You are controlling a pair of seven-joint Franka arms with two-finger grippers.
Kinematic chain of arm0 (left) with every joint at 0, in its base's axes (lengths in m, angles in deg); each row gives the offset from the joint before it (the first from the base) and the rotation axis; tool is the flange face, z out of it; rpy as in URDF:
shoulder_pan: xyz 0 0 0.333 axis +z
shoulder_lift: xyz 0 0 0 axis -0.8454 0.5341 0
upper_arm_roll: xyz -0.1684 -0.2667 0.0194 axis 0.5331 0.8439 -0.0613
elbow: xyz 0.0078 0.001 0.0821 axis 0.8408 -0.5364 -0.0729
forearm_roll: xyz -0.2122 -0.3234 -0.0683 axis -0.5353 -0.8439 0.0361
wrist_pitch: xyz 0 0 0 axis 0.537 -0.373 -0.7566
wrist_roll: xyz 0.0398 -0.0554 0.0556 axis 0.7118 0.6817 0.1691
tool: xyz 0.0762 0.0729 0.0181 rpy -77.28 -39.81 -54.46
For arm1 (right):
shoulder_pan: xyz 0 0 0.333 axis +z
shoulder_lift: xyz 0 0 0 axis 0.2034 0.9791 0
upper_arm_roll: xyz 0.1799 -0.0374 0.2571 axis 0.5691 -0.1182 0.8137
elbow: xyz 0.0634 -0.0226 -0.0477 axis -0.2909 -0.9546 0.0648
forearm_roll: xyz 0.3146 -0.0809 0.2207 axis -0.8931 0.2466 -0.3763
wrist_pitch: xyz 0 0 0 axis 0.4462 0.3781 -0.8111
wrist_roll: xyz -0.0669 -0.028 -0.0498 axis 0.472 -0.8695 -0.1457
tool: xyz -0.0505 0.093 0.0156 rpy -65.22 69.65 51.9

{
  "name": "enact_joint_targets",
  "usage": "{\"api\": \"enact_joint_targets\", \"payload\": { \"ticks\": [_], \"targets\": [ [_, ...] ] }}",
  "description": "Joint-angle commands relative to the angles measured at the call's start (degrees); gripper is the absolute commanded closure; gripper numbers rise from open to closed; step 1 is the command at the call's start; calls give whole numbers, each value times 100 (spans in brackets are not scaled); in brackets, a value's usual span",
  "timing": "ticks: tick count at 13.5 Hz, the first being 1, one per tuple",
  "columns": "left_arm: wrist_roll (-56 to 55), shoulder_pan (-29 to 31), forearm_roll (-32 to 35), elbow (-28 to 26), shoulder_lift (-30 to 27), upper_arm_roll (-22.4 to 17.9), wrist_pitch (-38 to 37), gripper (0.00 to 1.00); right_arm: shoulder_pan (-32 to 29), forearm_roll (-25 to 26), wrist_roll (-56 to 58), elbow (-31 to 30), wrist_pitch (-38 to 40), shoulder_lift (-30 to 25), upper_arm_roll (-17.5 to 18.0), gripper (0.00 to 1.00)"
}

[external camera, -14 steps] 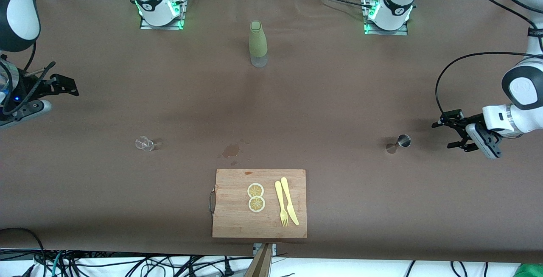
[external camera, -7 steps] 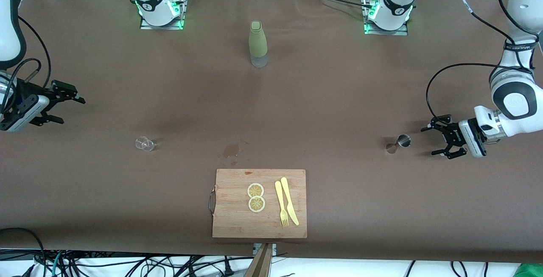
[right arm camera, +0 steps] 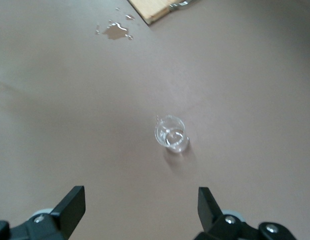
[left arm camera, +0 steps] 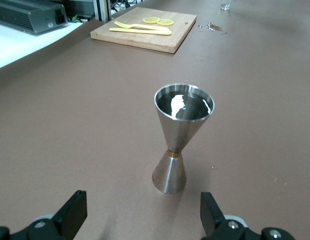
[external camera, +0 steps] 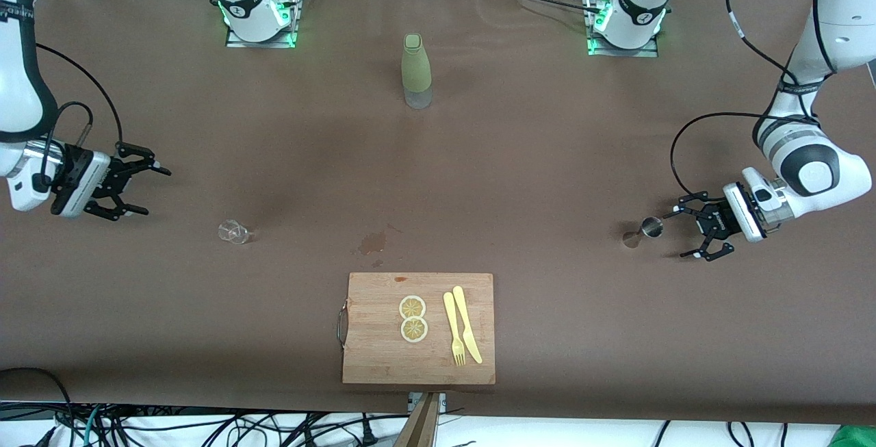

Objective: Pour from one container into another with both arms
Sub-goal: 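Close the right gripper on the beaker while the left gripper grasps the jigger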

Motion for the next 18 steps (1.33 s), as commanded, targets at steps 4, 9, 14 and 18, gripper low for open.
{"api": "enact_joint_targets", "payload": {
  "ticks": [4,9,14,18],
  "targets": [
    [1049,-122,-1040,-174,165,-58,-288,0,-279,-1683,2022,43,380,662,18,0],
    [1420,-315,-1199,-156,332,-50,-684,0,-639,-2325,2840,191,1074,1084,18,0],
    [1596,-456,-1480,-130,446,-58,-684,0,-745,-2669,3386,351,1497,1384,18,0],
    [1596,-465,-1480,-130,455,-67,-684,16,-763,-3091,3834,368,1690,1717,18,0]
  ]
}}
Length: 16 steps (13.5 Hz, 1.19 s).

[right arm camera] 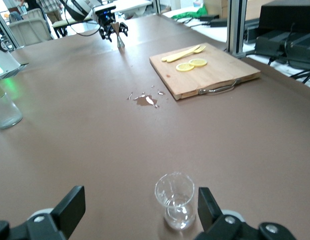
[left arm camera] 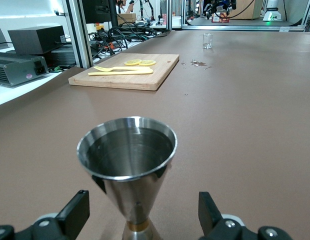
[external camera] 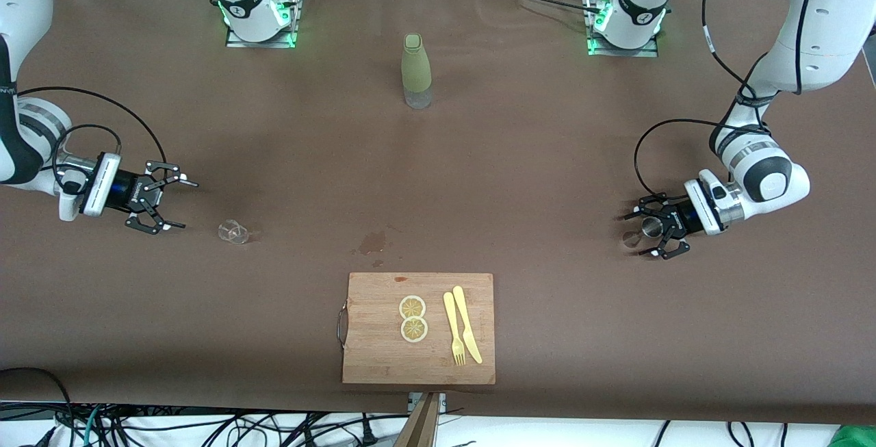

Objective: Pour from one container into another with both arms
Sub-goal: 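Close the right gripper on the beaker while the left gripper grasps the jigger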

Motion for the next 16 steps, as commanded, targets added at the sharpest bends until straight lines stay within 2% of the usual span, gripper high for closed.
{"api": "enact_joint_targets", "payload": {
  "ticks": [1,3,4,7,9,10,13,16],
  "targets": [
    [217,-44,-184,19,27,-66,-82,16,-88,-301,362,164,346,339,18,0],
    [217,-44,-176,28,27,-75,-82,27,-140,-346,477,322,540,506,18,0],
    [217,-44,-176,28,27,-75,-82,37,-193,-346,477,401,654,594,18,0],
    [208,-44,-158,37,27,-101,-82,76,-324,-346,477,980,1076,1024,18,0],
    [191,-44,-158,45,27,-118,-82,97,-395,-346,477,1393,1208,1279,27,0],
    [182,-53,-158,37,27,-119,-82,100,-421,-450,477,1612,1261,1454,36,0],
    [165,-53,-176,45,19,-119,-82,100,-448,-732,477,2298,1516,2026,36,0],
    [42,-44,-149,54,-34,-110,-109,100,-448,-750,503,2327,1534,2203,53,0]
  ]
}}
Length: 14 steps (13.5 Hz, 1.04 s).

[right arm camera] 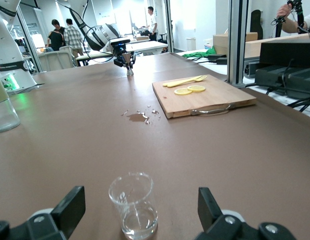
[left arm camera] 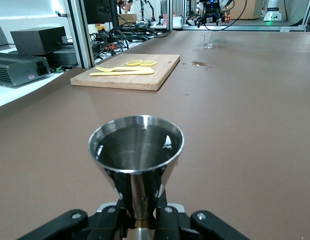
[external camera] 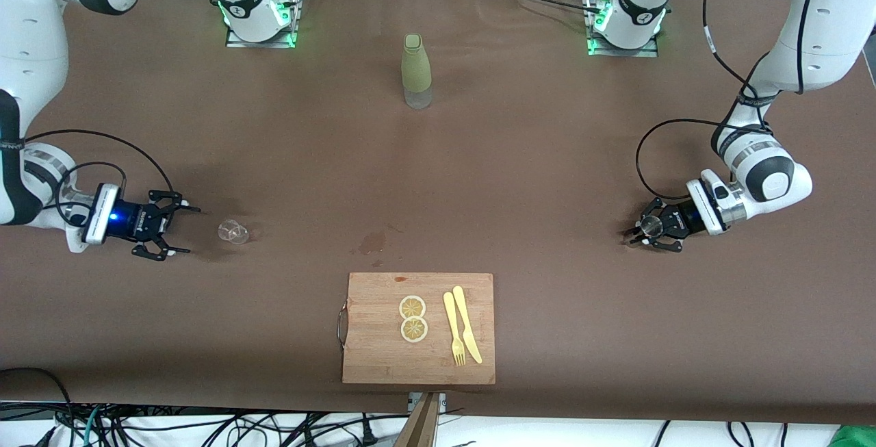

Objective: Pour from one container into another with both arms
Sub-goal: 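Lift the glass beaker and steel jigger off the table with both grippers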

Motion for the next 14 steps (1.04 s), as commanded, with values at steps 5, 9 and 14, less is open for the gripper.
{"api": "enact_joint_targets", "payload": {
  "ticks": [5,9,14],
  "targets": [
    [-221,-158,-96,88,-171,-56,-68,100,-82,-115,170,271,163,439,69,0],
    [-738,-596,-87,88,-311,-21,-68,100,-82,-159,179,403,171,650,157,0],
    [-1531,-1703,-393,211,-347,-12,-7,100,-56,-159,302,403,110,730,332,0]
  ]
}}
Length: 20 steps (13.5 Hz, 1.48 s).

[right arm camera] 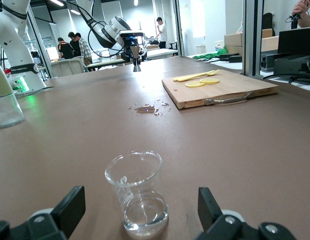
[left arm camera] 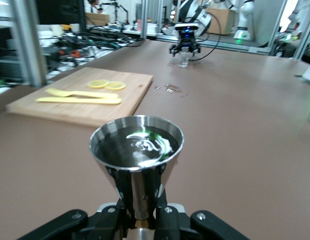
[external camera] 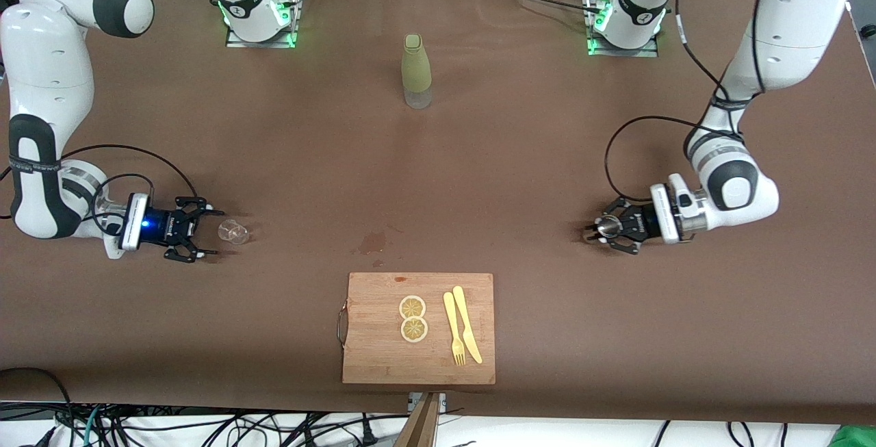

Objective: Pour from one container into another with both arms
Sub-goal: 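Lift the glass beaker and steel jigger off the table with both grippers, then carry the steel jigger with the left gripper toward the table's middle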

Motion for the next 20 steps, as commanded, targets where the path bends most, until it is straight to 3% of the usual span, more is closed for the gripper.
{"api": "enact_joint_targets", "payload": {
  "ticks": [1,11,17,20],
  "targets": [
    [-286,-621,-545,52,-115,-70,42,100,-40,-81,90,168,71,169,87,0],
    [-269,-2045,-635,527,-98,-96,858,100,4,-81,196,168,1,319,386,0],
    [-611,-2836,-1161,754,51,-140,1229,100,30,-90,284,159,1,407,386,0],
    [-594,-3539,-1697,1263,577,-552,1246,100,39,-203,301,159,1,433,404,0]
  ]
}}
